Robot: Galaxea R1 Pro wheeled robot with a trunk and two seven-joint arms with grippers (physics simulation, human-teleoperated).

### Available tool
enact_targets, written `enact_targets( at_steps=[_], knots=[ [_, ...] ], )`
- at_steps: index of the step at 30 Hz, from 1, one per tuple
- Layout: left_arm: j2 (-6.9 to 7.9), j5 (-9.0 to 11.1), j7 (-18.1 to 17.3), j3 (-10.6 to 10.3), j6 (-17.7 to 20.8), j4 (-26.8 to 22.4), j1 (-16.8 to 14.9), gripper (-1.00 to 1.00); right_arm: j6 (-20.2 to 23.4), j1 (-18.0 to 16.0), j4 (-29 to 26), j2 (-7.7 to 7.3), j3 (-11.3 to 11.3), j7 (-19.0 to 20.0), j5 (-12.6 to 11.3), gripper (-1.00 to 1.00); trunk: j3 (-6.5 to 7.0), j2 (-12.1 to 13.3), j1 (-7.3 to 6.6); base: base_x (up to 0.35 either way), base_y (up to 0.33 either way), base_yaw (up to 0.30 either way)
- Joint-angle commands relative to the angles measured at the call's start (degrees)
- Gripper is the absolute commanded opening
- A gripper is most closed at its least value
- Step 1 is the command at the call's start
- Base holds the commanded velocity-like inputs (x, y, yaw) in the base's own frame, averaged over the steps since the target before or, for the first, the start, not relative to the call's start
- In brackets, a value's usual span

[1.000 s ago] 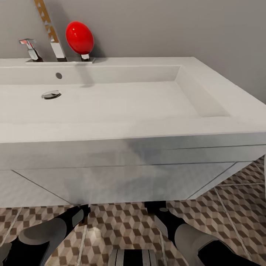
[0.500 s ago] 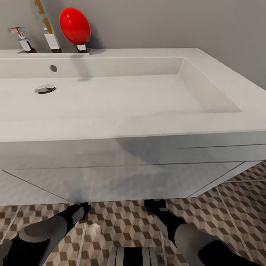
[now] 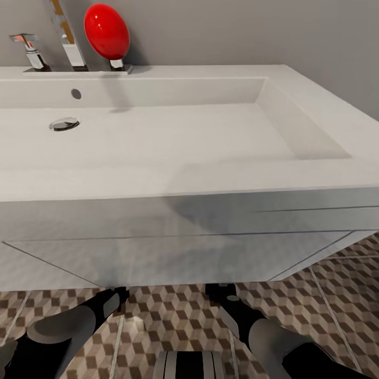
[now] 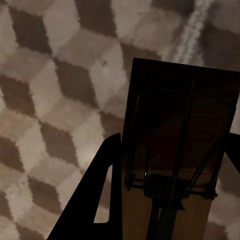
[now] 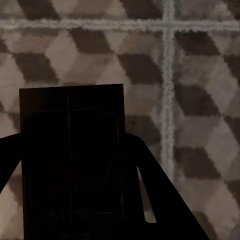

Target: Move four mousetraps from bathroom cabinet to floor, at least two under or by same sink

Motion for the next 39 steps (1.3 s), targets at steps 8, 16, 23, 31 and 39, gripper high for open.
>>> enact_targets(
  at_steps=[8, 16, 23, 31, 39],
  knots=[
    [0.08, 0.4, 0.37, -0.18, 0.37, 0.09, -0.55, -1.0, -0.33, -0.04, 0.06, 0.0, 0.49, -0.13, -0.77, -1.0, -0.16, -0.02, -0.02, 0.0, 0.0, 0.063],
    [0.11, 0.4, 0.35, -0.17, 0.37, 0.09, -0.55, -1.0, -0.34, -0.04, 0.06, 0.0, 0.49, -0.13, -0.77, -1.0, -0.17, -0.02, -0.02, -0.048, 0.0, 0.24],
    [0.11, 0.43, 0.37, -0.17, 0.37, 0.17, -0.55, -1.0, -0.34, -0.04, 0.05, 0.0, 0.49, -0.13, -0.77, -1.0, -0.17, -0.02, -0.02, -0.193, 0.0, 0.037],
    [0.12, 0.41, 0.37, -0.17, 0.37, 0.18, -0.55, -1.0, -0.34, -0.04, 0.04, 0.0, 0.49, -0.13, -0.77, -1.0, -0.22, -0.02, -0.02, -0.019, 0.0, 0.006],
    [0.11, 0.4, 0.37, -0.25, 0.37, 0.18, -0.55, -1.0, -0.59, -0.04, 0.06, 0.0, 0.41, -0.13, -0.77, -1.0, -0.85, -0.02, -0.02, -0.001, 0.0, 0.061]
  ],
)
